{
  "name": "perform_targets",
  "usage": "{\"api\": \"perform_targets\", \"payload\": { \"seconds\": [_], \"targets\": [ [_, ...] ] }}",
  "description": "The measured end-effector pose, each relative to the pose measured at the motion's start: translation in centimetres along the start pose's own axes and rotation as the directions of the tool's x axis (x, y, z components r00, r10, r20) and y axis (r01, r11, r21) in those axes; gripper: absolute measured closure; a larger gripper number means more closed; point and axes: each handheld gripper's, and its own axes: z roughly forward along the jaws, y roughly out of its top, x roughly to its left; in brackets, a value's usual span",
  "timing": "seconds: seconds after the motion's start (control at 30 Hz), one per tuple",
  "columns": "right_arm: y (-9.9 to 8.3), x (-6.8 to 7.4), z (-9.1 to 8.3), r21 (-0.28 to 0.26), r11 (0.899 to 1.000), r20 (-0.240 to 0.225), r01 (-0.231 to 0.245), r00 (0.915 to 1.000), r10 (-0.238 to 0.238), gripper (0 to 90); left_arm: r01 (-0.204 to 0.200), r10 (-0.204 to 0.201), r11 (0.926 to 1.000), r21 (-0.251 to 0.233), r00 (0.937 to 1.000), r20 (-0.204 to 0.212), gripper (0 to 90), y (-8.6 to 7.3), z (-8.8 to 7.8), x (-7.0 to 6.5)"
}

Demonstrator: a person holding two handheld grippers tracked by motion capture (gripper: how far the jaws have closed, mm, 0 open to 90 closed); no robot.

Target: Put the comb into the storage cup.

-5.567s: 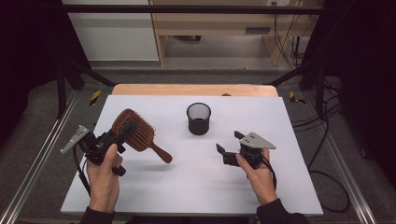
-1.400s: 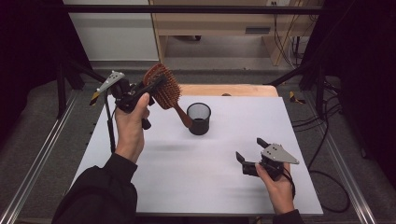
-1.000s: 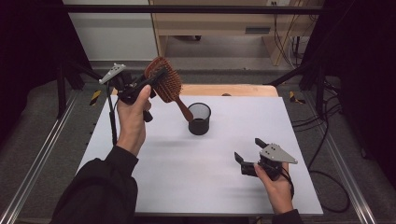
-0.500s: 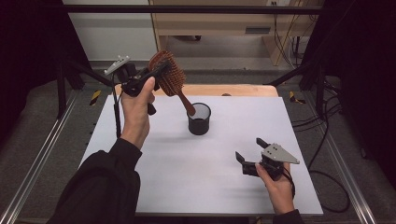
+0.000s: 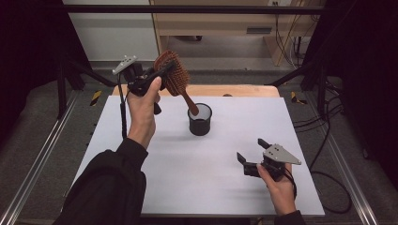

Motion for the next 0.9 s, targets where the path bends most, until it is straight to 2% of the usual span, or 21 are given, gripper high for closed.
{"api": "perform_targets", "payload": {
  "seconds": [0.2,0.4,0.57,0.63,0.8,0.9],
  "targets": [
    [0.0,0.1,0.0,0.0,1.0,-0.002,0.002,1.0,-0.002,7.0,-0.005,0.005,1.0,0.001,1.0,0.0,51.4,-0.4,0.5,-0.1],
    [-0.1,0.2,0.1,0.002,1.0,-0.004,-0.003,1.0,0.003,7.0,-0.035,0.035,0.9993,0.012,0.9994,-0.001,51.4,-1.0,1.5,-0.3],
    [-0.3,1.6,1.2,0.039,0.997,-0.051,0.064,0.9968,-0.062,6.6,-0.036,0.036,0.9992,0.014,0.9993,-0.002,51.4,-1.5,2.2,-0.2],
    [-0.3,1.8,1.6,0.055,0.994,-0.044,0.097,0.9946,-0.094,6.6,-0.035,0.035,0.9994,0.006,0.9994,0.002,51.3,-1.6,2.5,-0.2],
    [-0.4,1.5,1.5,0.058,0.994,-0.041,0.087,0.9955,-0.085,6.6,-0.064,0.064,0.9978,0.015,0.9979,-0.005,51.3,-2.0,3.3,-0.2],
    [-0.4,1.8,1.5,0.067,0.993,-0.055,0.1,0.9939,-0.096,6.6,-0.072,0.072,0.9973,0.017,0.9973,-0.011,51.3,-2.3,3.5,-0.3]
  ]
}}
